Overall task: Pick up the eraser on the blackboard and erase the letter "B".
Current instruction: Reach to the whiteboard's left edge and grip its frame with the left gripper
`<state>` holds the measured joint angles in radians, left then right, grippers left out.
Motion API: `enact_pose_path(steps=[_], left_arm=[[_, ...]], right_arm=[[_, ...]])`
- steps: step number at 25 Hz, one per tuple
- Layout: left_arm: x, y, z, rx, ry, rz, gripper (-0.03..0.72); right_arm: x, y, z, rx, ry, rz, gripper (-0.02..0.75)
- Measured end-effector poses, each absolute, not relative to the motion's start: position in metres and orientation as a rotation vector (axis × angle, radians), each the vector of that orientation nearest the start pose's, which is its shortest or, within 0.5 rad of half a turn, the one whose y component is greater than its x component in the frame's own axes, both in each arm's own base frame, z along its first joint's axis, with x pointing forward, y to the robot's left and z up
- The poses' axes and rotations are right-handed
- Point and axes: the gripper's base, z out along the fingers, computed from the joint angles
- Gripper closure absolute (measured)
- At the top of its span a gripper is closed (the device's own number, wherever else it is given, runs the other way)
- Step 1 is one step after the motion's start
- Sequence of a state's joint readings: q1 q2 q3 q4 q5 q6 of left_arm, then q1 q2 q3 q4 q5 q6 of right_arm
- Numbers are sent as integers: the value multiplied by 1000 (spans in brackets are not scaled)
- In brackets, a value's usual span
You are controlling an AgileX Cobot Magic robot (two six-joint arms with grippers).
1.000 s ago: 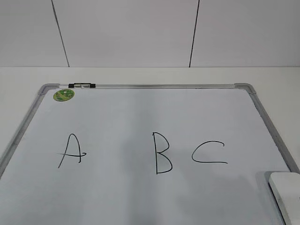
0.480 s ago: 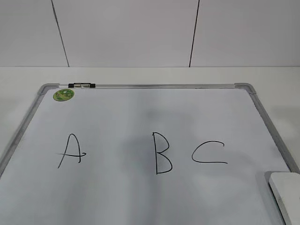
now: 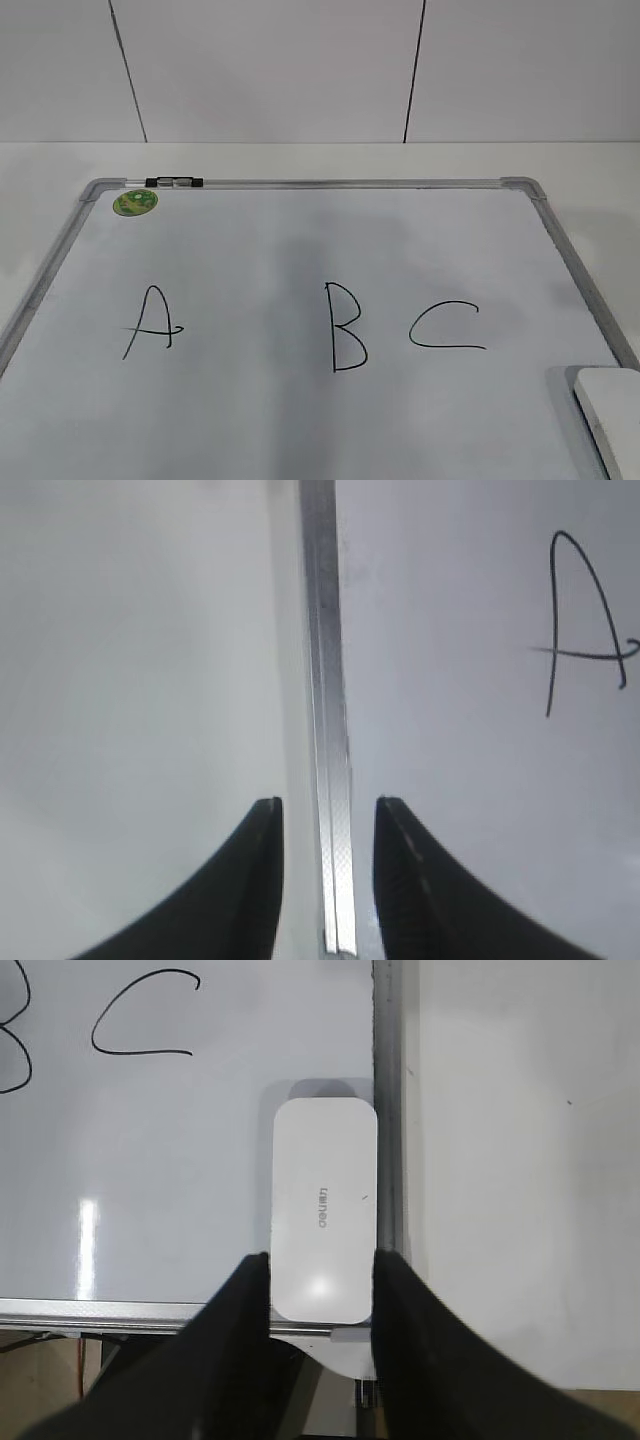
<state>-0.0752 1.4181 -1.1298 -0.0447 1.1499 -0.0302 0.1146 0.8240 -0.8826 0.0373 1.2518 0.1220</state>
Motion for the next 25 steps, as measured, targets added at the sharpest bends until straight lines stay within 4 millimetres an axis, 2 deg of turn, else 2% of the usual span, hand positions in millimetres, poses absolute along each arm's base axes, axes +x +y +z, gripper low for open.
enact_pose_path(steps=[6,10,15,25], left_arm=[[300,-26,245,60,2987,-66,453],[314,-26,221,66,3010,-53,453],[326,-27,203,64,3002,-52,453],[339,-27,181,78,2986,-31,453]], right_arm=[[122,18,333,16,2686,139,460],[122,18,333,18,2686,140,460],[122,18,333,18,2686,140,460],[122,18,333,18,2686,137,460]])
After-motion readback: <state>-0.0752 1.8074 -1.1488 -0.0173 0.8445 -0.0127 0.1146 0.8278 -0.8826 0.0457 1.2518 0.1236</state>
